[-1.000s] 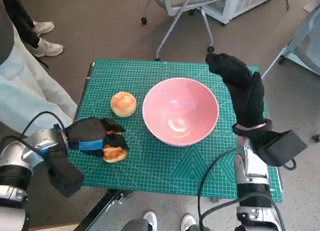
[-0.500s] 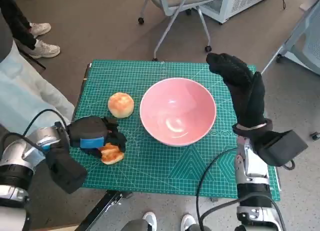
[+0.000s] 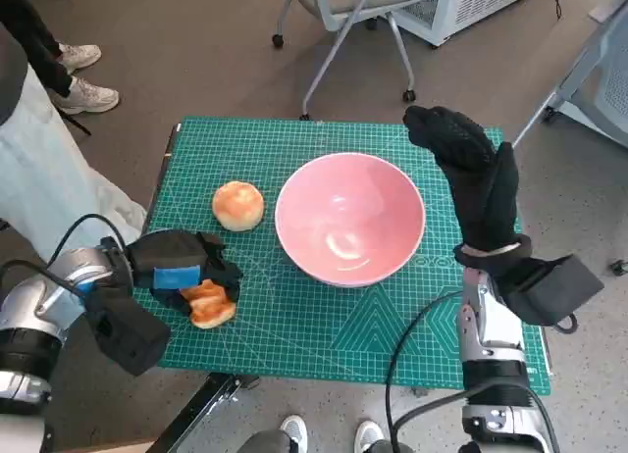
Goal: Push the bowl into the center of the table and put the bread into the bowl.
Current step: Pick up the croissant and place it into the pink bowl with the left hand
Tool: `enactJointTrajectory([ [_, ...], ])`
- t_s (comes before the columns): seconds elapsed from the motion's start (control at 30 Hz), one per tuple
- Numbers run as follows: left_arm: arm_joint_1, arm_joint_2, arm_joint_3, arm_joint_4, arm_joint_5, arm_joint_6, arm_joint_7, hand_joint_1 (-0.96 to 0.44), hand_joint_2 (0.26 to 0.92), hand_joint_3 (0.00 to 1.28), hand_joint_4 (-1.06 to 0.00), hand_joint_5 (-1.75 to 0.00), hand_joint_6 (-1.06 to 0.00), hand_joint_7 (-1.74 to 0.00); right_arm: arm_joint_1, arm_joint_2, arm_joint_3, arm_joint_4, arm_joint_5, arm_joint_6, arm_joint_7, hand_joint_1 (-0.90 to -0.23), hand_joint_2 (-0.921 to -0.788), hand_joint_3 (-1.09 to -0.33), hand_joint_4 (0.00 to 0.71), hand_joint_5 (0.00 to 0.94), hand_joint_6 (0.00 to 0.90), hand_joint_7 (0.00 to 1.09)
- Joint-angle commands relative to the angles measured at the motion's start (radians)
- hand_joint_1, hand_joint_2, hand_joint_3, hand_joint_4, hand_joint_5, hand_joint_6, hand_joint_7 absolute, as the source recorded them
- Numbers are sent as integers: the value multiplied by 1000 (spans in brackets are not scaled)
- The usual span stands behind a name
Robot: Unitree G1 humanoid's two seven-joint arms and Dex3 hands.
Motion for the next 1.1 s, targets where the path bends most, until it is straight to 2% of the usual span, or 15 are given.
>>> enactJointTrajectory([
  [0.03, 8, 27, 41, -55, -68, 9, -34, 2, 921, 67, -616, -1218, -702, -1111, 10, 4, -4, 25, 7, 1, 15, -690, -921, -736, 209, 0, 85, 547],
  [0.3, -9, 47, 117, -146, -212, 22, -95, 2, 919, 37, -671, -1157, -721, -1094, 10, 1, -8, 24, 13, 0, 20, -688, -921, -736, 209, 0, 87, 544],
  [0.67, -72, -6, 222, -278, -317, 72, -73, 3, 884, 1, -802, -962, -825, -1030, 4, -4, -16, 31, 17, 0, 25, -669, -921, -737, 209, 0, 90, 540],
  [0.9, -147, -81, 235, -310, -328, 122, -65, 4, 881, 1, -814, -946, -828, -1029, -7, -3, -22, 43, 21, -1, 28, -662, -921, -741, 207, 0, 88, 538],
  [1.1, -217, -162, 220, -291, -289, 139, -35, 3, 903, 7, -754, -1019, -771, -1086, -7, 2, -22, 45, 20, -5, 29, -663, -921, -741, 208, 1, 87, 538],
])
